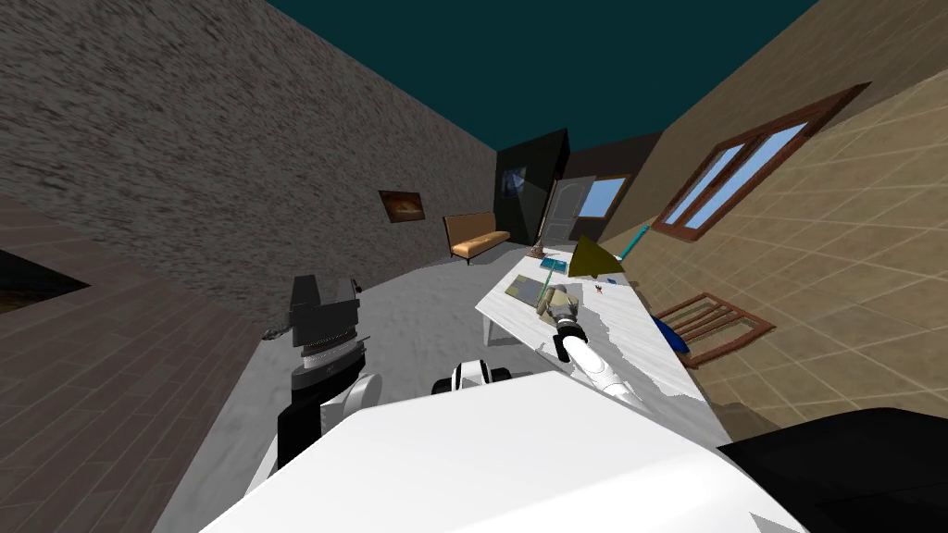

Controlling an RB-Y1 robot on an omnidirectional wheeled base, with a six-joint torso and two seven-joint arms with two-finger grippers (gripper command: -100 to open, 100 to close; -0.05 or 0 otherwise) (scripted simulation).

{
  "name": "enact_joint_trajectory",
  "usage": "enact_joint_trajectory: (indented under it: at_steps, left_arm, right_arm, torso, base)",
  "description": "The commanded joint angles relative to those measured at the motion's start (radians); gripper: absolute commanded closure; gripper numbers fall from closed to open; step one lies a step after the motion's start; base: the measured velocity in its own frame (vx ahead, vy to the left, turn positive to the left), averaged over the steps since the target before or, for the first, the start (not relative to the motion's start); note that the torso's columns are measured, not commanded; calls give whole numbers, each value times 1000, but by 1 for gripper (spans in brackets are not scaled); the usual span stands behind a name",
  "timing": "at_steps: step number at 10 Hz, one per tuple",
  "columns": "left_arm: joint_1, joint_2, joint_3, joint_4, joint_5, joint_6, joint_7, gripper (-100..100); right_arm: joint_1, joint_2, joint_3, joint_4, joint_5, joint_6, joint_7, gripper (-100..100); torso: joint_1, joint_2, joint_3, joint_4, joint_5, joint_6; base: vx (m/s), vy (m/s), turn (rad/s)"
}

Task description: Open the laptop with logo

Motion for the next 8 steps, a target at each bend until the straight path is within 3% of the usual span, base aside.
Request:
enact_joint_trajectory:
  at_steps: [1,3,5,7,8]
  left_arm:
    - [0,0,0,0,0,0,0,0]
    - [0,0,0,0,0,0,0,0]
    - [0,0,0,0,0,0,0,0]
    - [0,0,0,0,0,0,0,0]
    - [0,0,0,0,0,0,0,0]
  right_arm:
    - [-10,-43,-3,47,64,60,26,-100]
    - [-12,-55,-3,62,84,78,33,-100]
    - [-15,-89,-3,99,134,128,55,-100]
    - [-5,-84,1,92,130,124,38,-100]
    - [-5,-84,1,92,129,123,38,100]
  torso:
    - [0,1,0,0,0,0]
    - [0,1,0,0,0,0]
    - [1,3,2,1,0,0]
    - [3,4,1,1,1,2]
    - [5,9,4,2,2,4]
  base:
    - [112,45,100]
    - [91,31,65]
    - [80,30,128]
    - [24,8,9]
    - [6,2,7]
